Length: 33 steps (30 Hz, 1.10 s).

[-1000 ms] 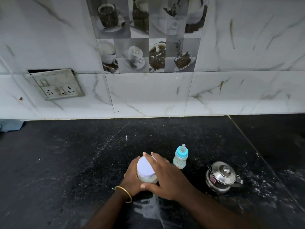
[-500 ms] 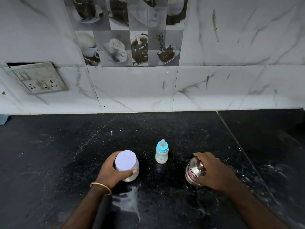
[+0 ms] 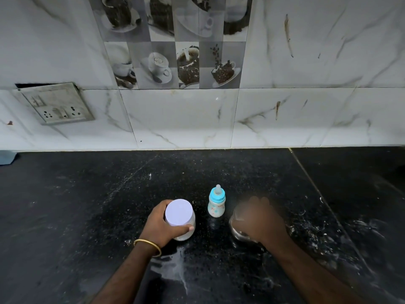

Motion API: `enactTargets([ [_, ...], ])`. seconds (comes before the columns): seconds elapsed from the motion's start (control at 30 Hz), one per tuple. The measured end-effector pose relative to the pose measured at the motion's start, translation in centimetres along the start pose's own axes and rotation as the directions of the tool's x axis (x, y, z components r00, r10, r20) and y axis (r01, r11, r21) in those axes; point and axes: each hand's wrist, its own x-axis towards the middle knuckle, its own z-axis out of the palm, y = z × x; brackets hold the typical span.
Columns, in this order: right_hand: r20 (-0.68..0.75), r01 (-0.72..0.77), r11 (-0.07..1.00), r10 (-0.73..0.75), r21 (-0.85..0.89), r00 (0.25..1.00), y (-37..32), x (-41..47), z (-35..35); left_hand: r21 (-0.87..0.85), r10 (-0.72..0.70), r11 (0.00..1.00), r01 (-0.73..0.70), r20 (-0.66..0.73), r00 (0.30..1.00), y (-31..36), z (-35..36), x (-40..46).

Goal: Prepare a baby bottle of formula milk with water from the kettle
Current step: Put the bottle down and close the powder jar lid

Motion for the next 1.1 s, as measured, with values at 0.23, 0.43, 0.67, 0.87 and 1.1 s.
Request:
enactTargets([
  [0.23,-0.013,-0.019,1.000,0.019,0.003,1.000,-0.6,-0.3,0.7,0.131,-0.032,0.991,0.022,0.069,0.997,0.6,-0.7,0.2],
  [0.43,-0.086,0.001,0.998,0.005,0.070,0.996,-0.1,-1.5,0.5,0.279,0.047,0.959,-0.054,0.032,0.998,3.3,-2.0,-0.1],
  [0.67,-0.131,0.049,0.987,-0.029,0.151,0.991,0.1,-2.0,1.0,0.403,0.127,0.896,-0.186,0.169,0.977,3.8,-2.6,0.0],
  [0.87,-0.124,0.040,0.985,-0.019,0.171,0.992,-0.1,-1.8,1.1,0.437,0.120,0.880,-0.186,0.175,0.977,3.5,-2.5,0.0],
  [1.1,-0.095,0.091,0.988,-0.080,0.121,0.992,0.7,-1.9,0.8,0.561,0.135,0.810,-0.169,0.103,0.986,3.9,-1.4,-1.4],
])
